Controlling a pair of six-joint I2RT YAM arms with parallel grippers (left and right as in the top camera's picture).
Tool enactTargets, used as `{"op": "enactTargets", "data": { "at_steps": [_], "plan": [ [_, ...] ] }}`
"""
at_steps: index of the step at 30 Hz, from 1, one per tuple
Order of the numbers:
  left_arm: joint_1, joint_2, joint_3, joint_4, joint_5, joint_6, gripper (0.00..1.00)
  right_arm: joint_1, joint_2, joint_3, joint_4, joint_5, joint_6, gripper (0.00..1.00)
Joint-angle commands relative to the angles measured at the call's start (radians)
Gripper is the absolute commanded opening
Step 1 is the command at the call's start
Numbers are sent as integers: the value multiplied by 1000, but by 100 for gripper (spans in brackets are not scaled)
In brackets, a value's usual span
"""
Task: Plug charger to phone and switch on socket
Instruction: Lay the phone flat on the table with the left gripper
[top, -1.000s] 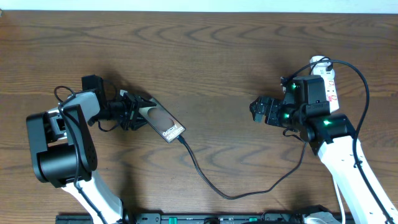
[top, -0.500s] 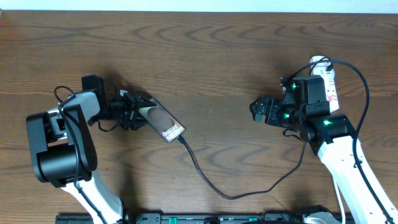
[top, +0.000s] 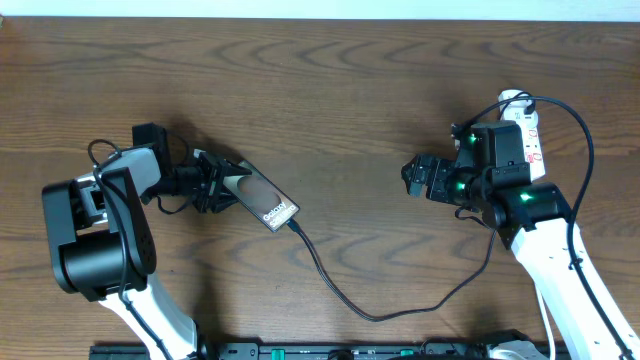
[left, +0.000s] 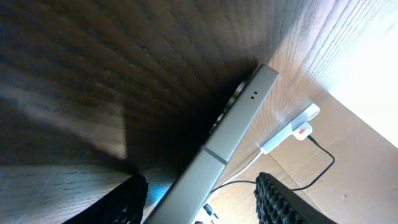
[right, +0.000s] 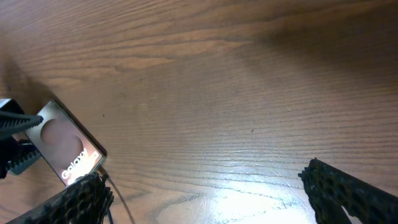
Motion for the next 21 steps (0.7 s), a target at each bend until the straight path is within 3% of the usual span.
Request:
{"op": "enactTargets", "data": {
  "at_steps": [1, 7, 21],
  "plan": [
    [1, 107, -85, -26, -392, 19, 49, 1, 5, 8, -1, 7, -13, 99],
    [1, 107, -85, -28, -484, 19, 45, 1, 5, 8, -1, 8, -13, 99],
    [1, 107, -85, -14, -483, 33, 49, 1, 5, 8, 0, 7, -13, 99]
  ]
}}
